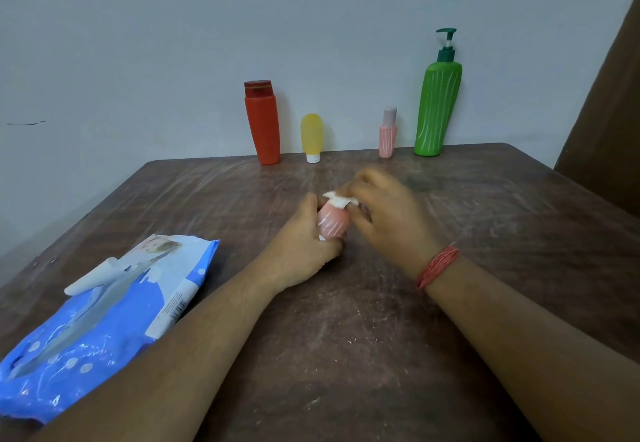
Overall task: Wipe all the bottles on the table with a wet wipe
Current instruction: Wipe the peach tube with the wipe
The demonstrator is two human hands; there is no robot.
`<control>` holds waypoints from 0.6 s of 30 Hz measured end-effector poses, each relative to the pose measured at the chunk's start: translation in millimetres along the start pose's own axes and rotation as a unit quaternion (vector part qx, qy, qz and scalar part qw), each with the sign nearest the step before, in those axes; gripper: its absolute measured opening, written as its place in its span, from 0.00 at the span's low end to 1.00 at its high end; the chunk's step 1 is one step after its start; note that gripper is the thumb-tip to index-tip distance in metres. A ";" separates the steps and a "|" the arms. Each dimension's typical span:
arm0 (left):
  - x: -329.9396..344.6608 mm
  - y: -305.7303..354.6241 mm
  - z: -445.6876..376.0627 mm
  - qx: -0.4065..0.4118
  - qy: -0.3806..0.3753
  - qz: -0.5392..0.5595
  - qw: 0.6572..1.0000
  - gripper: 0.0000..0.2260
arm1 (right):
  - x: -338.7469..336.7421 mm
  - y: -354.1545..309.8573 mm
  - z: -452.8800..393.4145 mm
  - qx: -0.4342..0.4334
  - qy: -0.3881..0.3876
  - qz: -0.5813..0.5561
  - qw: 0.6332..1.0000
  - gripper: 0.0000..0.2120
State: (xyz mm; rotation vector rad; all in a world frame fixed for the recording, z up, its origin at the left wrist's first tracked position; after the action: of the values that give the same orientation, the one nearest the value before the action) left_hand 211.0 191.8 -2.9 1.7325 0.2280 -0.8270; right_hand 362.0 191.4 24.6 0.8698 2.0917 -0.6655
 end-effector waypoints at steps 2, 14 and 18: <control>0.2 0.3 0.4 -0.001 0.002 0.002 1.000 0.15 | 3.9 -3.8 -0.5 -0.044 -0.035 0.020 0.998 0.10; 0.1 -1.7 -0.2 -0.013 -0.004 0.005 1.000 0.15 | 1.5 12.1 -2.9 0.003 0.026 0.005 1.000 0.10; -0.8 -1.4 -0.2 -0.007 -0.009 0.010 1.000 0.16 | -0.6 9.9 2.4 0.013 0.033 -0.018 0.999 0.11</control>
State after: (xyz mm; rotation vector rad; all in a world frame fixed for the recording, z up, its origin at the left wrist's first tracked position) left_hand 209.7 192.7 -3.4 1.7114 0.2046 -0.8237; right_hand 370.8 195.8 22.0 0.8805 2.1660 -0.6940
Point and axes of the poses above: each hand's wrist, its own z-axis away from the middle knuckle, its own x-axis out of the palm, y = z × x, the point moved 3 cm from there along -z, towards the middle knuckle, and after that the axes turned 9 degrees about -y, right-handed, at the moved point
